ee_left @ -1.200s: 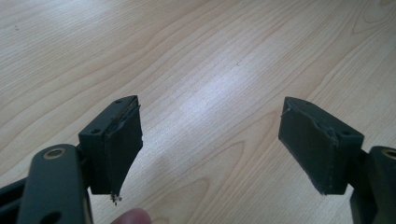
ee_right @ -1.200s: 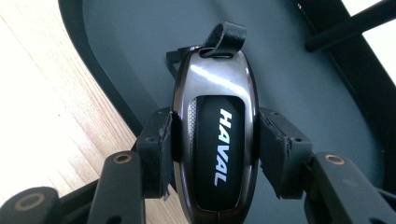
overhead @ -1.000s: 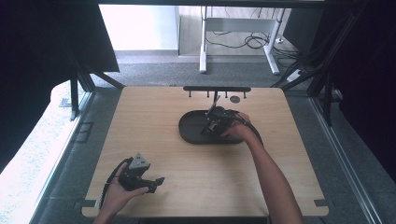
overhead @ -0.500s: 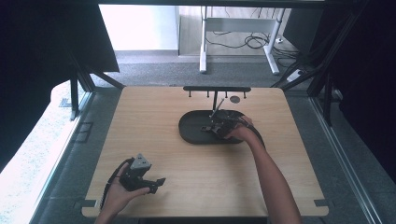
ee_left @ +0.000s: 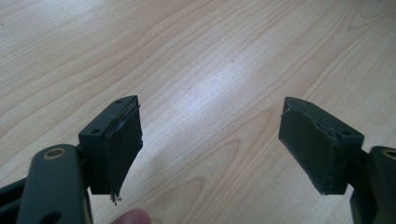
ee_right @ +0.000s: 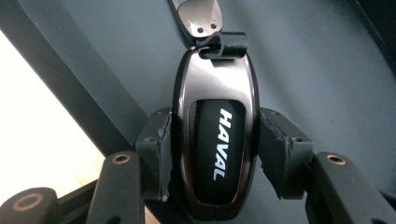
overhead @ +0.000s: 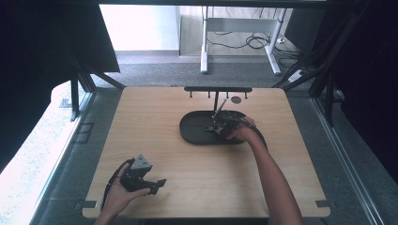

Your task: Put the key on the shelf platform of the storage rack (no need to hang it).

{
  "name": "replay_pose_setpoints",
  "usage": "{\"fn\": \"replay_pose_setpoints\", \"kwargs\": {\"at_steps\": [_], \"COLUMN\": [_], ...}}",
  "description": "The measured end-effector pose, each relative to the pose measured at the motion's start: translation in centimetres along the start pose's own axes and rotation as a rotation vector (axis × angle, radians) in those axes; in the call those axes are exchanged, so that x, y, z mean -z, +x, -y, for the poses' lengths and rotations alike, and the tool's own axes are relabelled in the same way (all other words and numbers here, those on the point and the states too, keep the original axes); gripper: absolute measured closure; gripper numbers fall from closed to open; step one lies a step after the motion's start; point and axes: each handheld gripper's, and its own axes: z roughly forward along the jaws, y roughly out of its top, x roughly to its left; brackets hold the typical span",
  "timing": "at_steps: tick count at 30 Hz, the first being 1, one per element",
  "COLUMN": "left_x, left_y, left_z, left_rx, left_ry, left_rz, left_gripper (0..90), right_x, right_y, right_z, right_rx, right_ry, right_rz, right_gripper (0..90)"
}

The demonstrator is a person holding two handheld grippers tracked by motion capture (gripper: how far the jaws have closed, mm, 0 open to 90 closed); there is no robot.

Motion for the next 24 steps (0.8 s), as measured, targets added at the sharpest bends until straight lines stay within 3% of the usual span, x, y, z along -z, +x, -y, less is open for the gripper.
{"fn": "replay_pose_setpoints", "kwargs": {"at_steps": [14, 24], "left_x": [0.3, 0.3], "left_y": [0.2, 0.2], "left_z": [0.0, 0.0], "left_rx": [0.006, 0.006], "left_ry": [-0.009, -0.010], "left_rz": [-0.003, -0.007], "left_gripper": [21.7, 21.7], "right_x": [1.3, 3.3], "right_y": [0.3, 1.7], "right_z": [0.1, 0.3], "right_rx": [-0.031, -0.011], "right_ry": [-0.046, -0.148], "right_rz": [0.013, 0.026], "right_gripper": [39.6, 37.7]}}
